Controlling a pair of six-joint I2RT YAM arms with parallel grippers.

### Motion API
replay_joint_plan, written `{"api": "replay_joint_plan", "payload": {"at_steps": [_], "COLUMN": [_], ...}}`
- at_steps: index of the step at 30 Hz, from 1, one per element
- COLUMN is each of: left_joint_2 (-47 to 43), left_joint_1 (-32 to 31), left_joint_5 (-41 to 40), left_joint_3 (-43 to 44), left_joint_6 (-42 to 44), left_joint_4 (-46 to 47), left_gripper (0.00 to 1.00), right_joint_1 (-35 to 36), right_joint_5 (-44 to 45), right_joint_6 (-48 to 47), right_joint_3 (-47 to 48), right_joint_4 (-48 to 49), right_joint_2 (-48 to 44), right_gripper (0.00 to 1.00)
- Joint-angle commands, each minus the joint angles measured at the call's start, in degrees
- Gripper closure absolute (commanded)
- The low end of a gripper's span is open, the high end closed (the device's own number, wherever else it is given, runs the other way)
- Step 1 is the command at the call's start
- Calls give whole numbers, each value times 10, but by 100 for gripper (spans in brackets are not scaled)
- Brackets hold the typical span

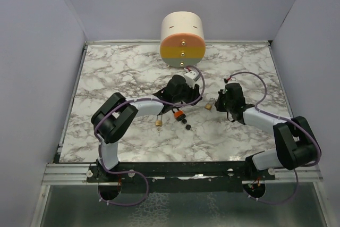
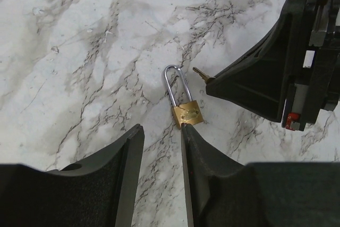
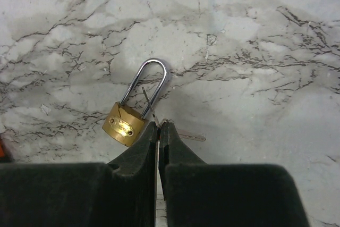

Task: Lock with the key
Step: Place the key at the center of the board.

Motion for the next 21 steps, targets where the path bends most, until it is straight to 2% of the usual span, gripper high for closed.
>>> {"api": "replay_joint_plan", "payload": {"at_steps": [1,11,21], "left_joint_2": [-55,-123,-164], "left_joint_1": [0,0,0], "left_joint_5": [-31,-54,-76], "left_joint_3": [-22,-58,-77], "left_joint_6": [16,25,34], "left_joint_4": [8,8,6], "left_gripper": [63,63,63], "right_joint_1": [12,18,21], "right_joint_5": [27,54,34], "right_joint_6": [15,34,31], "right_joint_3": [22,36,60], "right_joint_4": [-9,-18,-12], "right_joint_2": [20,44,79], "right_gripper": [99,99,98]}}
